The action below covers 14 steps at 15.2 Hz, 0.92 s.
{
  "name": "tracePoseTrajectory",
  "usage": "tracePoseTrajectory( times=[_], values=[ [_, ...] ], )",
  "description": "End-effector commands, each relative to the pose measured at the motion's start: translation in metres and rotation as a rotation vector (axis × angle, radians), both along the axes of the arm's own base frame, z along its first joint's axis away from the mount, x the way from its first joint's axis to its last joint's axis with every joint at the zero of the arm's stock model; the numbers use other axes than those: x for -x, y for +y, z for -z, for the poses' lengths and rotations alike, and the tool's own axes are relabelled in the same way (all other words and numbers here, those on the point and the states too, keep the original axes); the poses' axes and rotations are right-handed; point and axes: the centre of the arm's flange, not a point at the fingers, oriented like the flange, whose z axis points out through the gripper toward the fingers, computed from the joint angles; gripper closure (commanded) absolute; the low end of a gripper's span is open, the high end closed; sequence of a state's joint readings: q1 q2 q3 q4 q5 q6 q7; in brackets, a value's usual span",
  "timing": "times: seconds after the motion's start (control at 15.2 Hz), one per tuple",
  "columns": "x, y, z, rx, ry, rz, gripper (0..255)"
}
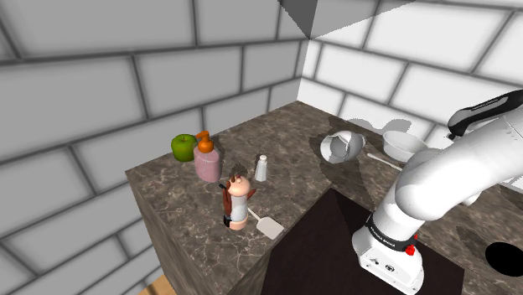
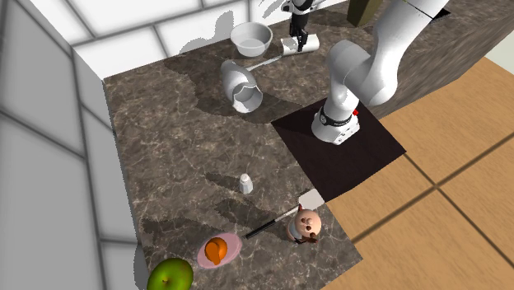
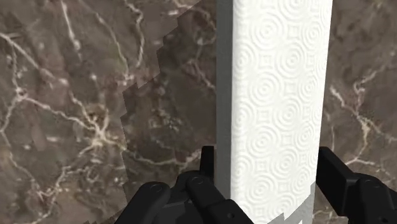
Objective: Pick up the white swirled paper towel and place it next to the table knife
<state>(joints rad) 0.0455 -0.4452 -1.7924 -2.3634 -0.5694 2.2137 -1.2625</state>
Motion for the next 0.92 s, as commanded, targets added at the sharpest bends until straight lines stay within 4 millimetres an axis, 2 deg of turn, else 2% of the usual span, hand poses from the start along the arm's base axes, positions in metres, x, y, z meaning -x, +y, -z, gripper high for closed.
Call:
tracePoseTrajectory(
  times=[0.0,0.13,0.2,0.53,0.79,0.86],
  values=[
    [0.000,0.000,0.000,0.000,0.000,0.000,255],
    [0.000,0.000,0.000,0.000,0.000,0.000,255],
    [0.000,0.000,0.000,0.000,0.000,0.000,0],
    [0.000,0.000,0.000,0.000,0.000,0.000,0],
    [0.001,-0.008,-0.049,0.000,0.000,0.000,0],
    [0.001,-0.008,-0.049,0.000,0.000,0.000,0]
  ],
)
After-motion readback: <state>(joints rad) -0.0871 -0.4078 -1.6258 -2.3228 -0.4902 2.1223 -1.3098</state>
